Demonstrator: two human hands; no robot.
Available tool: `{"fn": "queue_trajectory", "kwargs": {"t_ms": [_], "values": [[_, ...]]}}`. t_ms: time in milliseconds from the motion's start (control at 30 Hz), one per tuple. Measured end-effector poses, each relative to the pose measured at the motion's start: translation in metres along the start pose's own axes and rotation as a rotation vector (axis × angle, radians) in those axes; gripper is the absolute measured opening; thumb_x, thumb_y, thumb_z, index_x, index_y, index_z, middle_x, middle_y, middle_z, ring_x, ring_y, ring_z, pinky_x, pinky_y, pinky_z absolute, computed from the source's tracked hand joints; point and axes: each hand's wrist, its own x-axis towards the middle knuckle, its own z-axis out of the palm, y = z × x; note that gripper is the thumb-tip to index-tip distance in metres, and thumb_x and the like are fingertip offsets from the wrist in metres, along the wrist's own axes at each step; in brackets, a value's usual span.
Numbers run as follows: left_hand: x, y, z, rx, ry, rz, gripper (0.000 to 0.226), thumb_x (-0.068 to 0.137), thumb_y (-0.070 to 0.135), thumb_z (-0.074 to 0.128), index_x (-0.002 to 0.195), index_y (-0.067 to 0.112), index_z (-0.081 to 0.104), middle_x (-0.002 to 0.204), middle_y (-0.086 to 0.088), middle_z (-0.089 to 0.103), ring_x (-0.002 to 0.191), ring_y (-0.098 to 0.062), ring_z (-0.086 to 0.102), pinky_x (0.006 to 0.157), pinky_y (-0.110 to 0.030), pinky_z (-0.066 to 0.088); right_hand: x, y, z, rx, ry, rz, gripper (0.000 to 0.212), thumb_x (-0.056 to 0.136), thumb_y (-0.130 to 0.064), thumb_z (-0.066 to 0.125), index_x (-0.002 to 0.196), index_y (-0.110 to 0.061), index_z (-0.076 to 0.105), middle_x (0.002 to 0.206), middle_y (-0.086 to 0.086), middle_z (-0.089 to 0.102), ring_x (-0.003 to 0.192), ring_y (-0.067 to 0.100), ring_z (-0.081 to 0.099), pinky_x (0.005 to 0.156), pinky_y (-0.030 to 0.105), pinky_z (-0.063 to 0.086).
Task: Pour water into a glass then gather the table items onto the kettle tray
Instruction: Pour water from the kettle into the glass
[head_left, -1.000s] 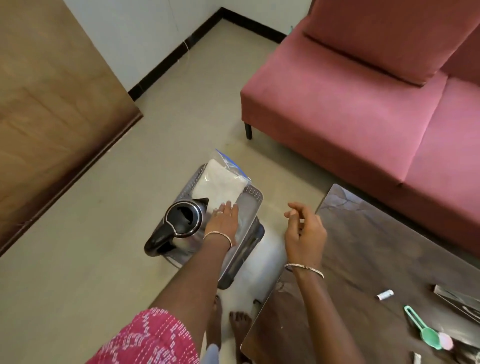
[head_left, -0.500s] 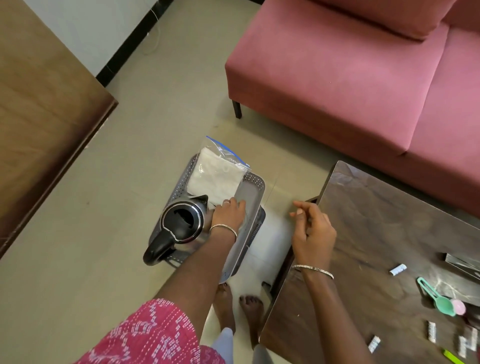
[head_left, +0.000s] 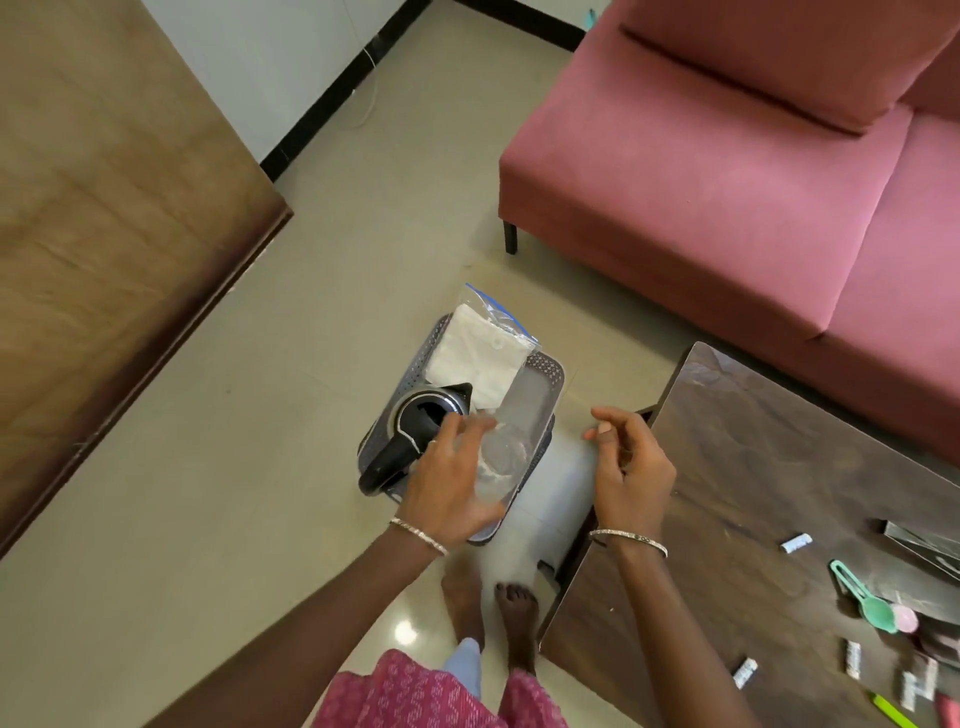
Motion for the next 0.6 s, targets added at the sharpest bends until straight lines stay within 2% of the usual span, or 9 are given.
{"fn": "queue_trajectory", "kwargs": {"t_ms": [67, 100, 200, 300, 367, 467, 533, 600], "values": [[-0.022, -0.004, -0.02, -0.127, 0.117, -0.07, 0.083, 0.047, 0.032, 0.073, 0.125, 0.029, 0.046, 0.112, 0.009, 0.04, 0.091, -0.008, 0.055, 0.073, -0.01, 0.048, -0.012, -0.002, 0.007, 0.031, -0.034, 0.05, 0.018, 0.096, -0.008, 0.056, 0.098, -0.019, 0.07, 0.076, -0.005, 0.072, 0.074, 0.005, 0.066, 0.063, 0.016, 0.047], [-0.032, -0.009, -0.029, -0.165, 0.171, -0.104, 0.083, 0.045, 0.031, 0.074, 0.124, 0.027, 0.047, 0.112, 0.01, 0.041, 0.093, -0.005, 0.054, 0.077, -0.008, 0.047, -0.018, -0.003, 0.012, 0.032, -0.053, 0.075, 0.017, 0.096, -0.009, 0.056, 0.098, -0.019, 0.07, 0.076, -0.006, 0.073, 0.073, 0.004, 0.066, 0.063, 0.016, 0.047], [-0.055, -0.028, -0.051, -0.237, 0.302, -0.22, 0.09, 0.042, 0.023, 0.082, 0.125, 0.023, 0.047, 0.112, 0.01, 0.042, 0.097, -0.004, 0.054, 0.082, -0.016, 0.051, -0.036, -0.004, 0.035, 0.033, -0.154, 0.184, 0.015, 0.097, -0.014, 0.055, 0.095, -0.019, 0.069, 0.075, -0.006, 0.073, 0.071, 0.004, 0.067, 0.067, 0.025, 0.052], [-0.076, -0.052, -0.065, -0.307, 0.422, -0.309, 0.097, 0.041, 0.022, 0.089, 0.126, 0.024, 0.043, 0.119, 0.007, 0.044, 0.106, -0.012, 0.055, 0.088, -0.022, 0.051, -0.054, -0.007, 0.071, 0.087, -0.349, 0.416, 0.022, 0.099, -0.024, 0.052, 0.091, -0.014, 0.07, 0.078, 0.006, 0.073, 0.076, 0.018, 0.068, 0.074, 0.036, 0.052], [-0.088, -0.065, -0.071, -0.363, 0.485, -0.361, 0.1, 0.041, 0.024, 0.09, 0.128, 0.027, 0.04, 0.124, 0.005, 0.045, 0.11, -0.016, 0.054, 0.092, -0.027, 0.051, -0.063, -0.01, 0.096, 0.158, -0.483, 0.607, 0.024, 0.098, -0.025, 0.054, 0.087, -0.012, 0.071, 0.08, 0.008, 0.071, 0.081, 0.025, 0.065, 0.074, 0.036, 0.051], [-0.106, -0.082, -0.078, -0.38, 0.57, -0.416, 0.101, 0.042, 0.031, 0.089, 0.13, 0.031, 0.04, 0.126, 0.007, 0.045, 0.114, -0.015, 0.053, 0.093, -0.034, 0.053, -0.081, -0.016, 0.134, 0.248, -0.685, 0.822, 0.024, 0.093, -0.034, 0.062, 0.1, -0.012, 0.071, 0.093, 0.004, 0.072, 0.091, 0.019, 0.064, 0.074, 0.031, 0.051], [-0.116, -0.087, -0.08, -0.383, 0.611, -0.436, 0.099, 0.044, 0.031, 0.089, 0.131, 0.03, 0.041, 0.126, 0.005, 0.046, 0.115, -0.017, 0.053, 0.092, -0.041, 0.054, -0.091, -0.018, 0.154, 0.328, -0.776, 0.894, 0.026, 0.089, -0.042, 0.066, 0.104, -0.022, 0.069, 0.104, -0.003, 0.072, 0.1, 0.011, 0.064, 0.084, 0.031, 0.05], [-0.124, -0.091, -0.083, -0.385, 0.634, -0.448, 0.096, 0.046, 0.032, 0.088, 0.13, 0.028, 0.042, 0.123, 0.004, 0.045, 0.114, -0.02, 0.054, 0.089, -0.044, 0.054, -0.1, -0.02, 0.172, 0.417, -0.81, 0.972, 0.03, 0.086, -0.048, 0.067, 0.108, -0.028, 0.066, 0.114, -0.004, 0.07, 0.111, 0.012, 0.062, 0.102, 0.037, 0.045]]}}
